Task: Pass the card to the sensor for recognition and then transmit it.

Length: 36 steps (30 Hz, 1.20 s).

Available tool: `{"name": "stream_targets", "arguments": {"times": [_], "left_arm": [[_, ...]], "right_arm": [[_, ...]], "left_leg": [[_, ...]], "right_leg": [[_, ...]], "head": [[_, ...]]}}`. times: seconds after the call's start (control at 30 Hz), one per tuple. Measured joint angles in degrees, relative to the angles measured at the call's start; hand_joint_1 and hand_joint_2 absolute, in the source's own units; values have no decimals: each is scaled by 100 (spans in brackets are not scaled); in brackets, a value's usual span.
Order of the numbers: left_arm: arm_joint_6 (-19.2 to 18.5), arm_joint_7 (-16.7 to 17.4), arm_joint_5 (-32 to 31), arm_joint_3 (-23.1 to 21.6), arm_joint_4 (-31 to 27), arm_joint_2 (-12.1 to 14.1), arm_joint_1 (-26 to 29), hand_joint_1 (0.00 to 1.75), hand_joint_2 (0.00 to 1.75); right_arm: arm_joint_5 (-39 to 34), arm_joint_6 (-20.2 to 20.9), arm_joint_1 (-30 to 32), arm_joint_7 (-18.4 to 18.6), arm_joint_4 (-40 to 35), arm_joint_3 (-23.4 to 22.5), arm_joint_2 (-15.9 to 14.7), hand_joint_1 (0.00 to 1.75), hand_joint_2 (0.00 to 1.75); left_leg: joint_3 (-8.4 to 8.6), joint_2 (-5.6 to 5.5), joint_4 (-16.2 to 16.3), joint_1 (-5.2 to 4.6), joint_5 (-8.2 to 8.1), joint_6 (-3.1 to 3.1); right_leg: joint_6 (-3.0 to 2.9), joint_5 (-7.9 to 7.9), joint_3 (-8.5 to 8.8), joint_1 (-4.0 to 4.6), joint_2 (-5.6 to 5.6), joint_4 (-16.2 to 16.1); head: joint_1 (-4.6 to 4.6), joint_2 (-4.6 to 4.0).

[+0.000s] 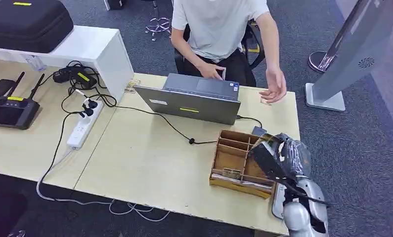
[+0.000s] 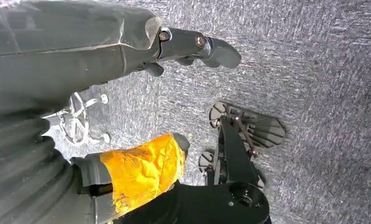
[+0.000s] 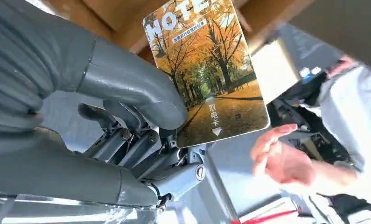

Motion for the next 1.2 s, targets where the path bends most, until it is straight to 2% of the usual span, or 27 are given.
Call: {"name": "stream_targets", "arguments": {"times": [0.13,0.3,0.43,0.6,0.87,0.9,1.2], "left_arm": [[-46,0,-142,0,0,42,-5,0,175],[-116,-44,-349,0,0,81,-31,0,175],[-118,-74,-448,0,0,87,-42,0,175],[-105,-138,-505,0,0,83,-62,0,175],[-98,-155,-527,0,0,79,-97,0,175],[-98,-155,-527,0,0,79,-97,0,175],[55,-13,-562,9,0,79,-101,0,175]], "right_arm": [[-181,100,-677,324,166,-205,118,175,175],[64,-188,-1773,948,816,-583,317,175,175],[337,-394,-2457,1250,1356,-988,466,175,175],[689,-560,-2913,1580,1858,-1375,590,175,175],[916,-671,-3213,1617,2450,-1821,715,175,175],[916,-671,-3219,1617,2481,-1842,721,0,175],[1198,-700,-3231,1674,2675,-2129,756,0,175]], "left_leg": [[0,1,0,0,6,-6],[0,1,0,0,17,4],[-1,0,1,0,20,1],[-2,-2,1,0,19,1],[-2,-1,1,0,19,1],[-2,-1,1,0,19,1],[-2,-2,2,0,19,1]], "right_leg": [[-4,8,-1,0,2,2],[-4,15,-3,0,1,2],[-4,16,-2,0,1,2],[-4,16,-3,0,0,2],[-4,16,-3,0,1,2],[-4,16,-3,0,0,3],[-4,16,-6,0,0,1]], "head": [[0,0],[2,0],[0,0],[2,0],[0,0],[0,0],[0,0]]}}
